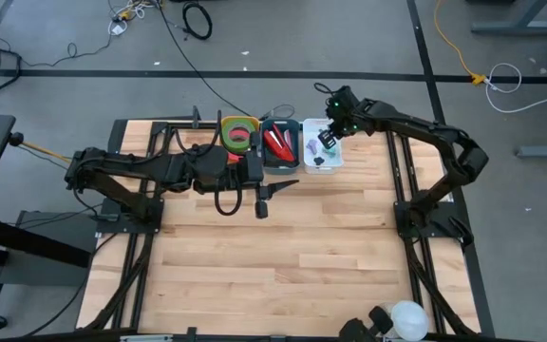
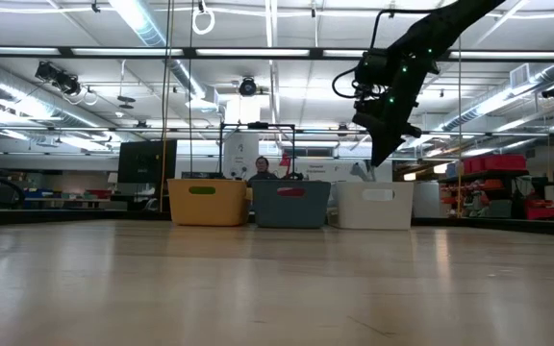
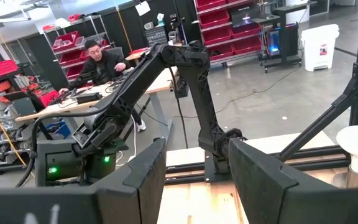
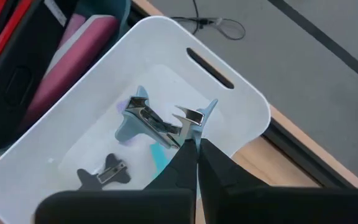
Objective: Pick and place Stapler, Stapler remover, tape
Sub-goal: Put the light blue staple remover into the white bin, then return to Home Position
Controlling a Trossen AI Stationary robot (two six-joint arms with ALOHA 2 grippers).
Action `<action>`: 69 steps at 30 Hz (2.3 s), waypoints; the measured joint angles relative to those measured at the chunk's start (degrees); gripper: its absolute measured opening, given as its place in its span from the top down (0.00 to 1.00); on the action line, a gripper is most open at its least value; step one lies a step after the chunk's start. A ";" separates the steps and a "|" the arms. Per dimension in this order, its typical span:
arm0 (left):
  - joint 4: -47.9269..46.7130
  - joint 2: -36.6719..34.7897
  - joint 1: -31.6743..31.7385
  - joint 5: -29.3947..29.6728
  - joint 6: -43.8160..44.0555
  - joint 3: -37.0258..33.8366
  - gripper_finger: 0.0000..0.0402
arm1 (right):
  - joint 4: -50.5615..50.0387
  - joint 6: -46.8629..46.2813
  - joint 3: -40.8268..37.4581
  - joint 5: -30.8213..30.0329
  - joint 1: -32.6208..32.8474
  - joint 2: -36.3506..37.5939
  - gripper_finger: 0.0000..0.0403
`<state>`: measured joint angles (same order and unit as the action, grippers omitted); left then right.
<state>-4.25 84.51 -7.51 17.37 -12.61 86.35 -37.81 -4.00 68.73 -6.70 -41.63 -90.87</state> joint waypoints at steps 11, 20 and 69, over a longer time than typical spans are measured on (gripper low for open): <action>0.00 0.02 0.00 0.00 -0.04 0.00 0.56 | -2.50 -1.57 0.00 0.09 0.02 0.00 0.97; 0.00 0.02 0.00 0.00 -0.02 0.00 0.56 | -3.62 -2.08 0.00 0.72 0.02 0.00 0.74; -17.29 -13.55 7.41 -4.07 6.80 0.02 0.97 | -0.11 11.34 0.00 18.21 19.08 40.70 0.96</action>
<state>-21.54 70.96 -0.10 13.30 -5.80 86.37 -37.92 7.35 68.73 11.52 -22.54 -50.17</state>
